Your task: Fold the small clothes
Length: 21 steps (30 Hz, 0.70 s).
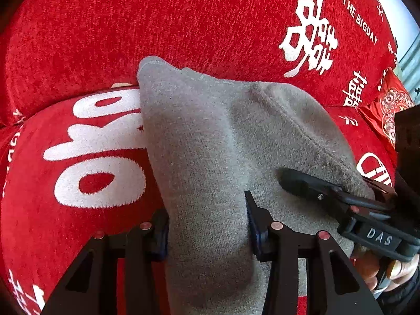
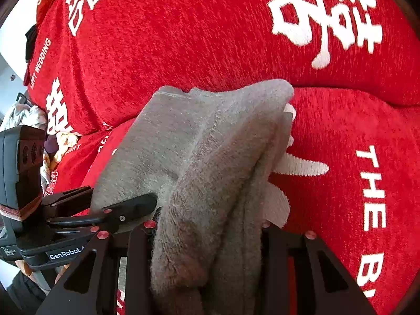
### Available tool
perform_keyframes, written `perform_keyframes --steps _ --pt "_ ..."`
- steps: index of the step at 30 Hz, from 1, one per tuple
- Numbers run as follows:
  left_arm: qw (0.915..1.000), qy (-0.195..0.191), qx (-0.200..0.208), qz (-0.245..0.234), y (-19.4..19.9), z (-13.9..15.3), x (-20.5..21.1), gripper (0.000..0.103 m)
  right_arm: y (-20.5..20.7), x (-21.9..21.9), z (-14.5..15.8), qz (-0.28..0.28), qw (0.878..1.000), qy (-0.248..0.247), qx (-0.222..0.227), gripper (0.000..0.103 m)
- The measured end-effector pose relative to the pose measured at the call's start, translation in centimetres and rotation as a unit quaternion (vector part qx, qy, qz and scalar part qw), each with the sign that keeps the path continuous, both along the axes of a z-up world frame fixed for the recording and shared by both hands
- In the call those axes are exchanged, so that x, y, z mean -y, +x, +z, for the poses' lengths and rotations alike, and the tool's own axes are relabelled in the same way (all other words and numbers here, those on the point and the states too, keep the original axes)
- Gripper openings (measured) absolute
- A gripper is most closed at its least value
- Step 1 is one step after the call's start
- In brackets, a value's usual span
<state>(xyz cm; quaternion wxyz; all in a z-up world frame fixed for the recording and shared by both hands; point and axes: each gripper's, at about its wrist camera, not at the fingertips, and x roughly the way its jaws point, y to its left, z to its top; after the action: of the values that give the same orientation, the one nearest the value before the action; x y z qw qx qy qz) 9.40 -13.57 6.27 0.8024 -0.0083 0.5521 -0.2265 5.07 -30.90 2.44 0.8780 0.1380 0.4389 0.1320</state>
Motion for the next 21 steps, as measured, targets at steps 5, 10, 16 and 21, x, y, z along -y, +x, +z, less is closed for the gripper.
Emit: perform_keyframes --steps 5,10,16,21 --pt "0.9999 0.006 0.011 0.0 -1.2 0.9 -0.6 0.047 -1.2 -0.8 0.9 0.003 1.0 -0.005 0.007 0.039" --pt "0.9997 0.009 0.025 0.0 -2.7 2.0 -1.1 0.047 -2.7 -1.2 1.8 0.008 1.0 -0.012 0.018 0.039" --pt "0.9991 0.012 0.04 0.0 -4.8 3.1 -1.5 0.047 -4.9 -1.9 3.0 0.012 0.999 -0.022 0.03 0.039" --pt "0.9988 0.011 0.048 0.001 -6.7 3.7 -2.2 0.047 -6.7 -2.9 3.8 0.014 0.999 -0.029 0.037 0.039"
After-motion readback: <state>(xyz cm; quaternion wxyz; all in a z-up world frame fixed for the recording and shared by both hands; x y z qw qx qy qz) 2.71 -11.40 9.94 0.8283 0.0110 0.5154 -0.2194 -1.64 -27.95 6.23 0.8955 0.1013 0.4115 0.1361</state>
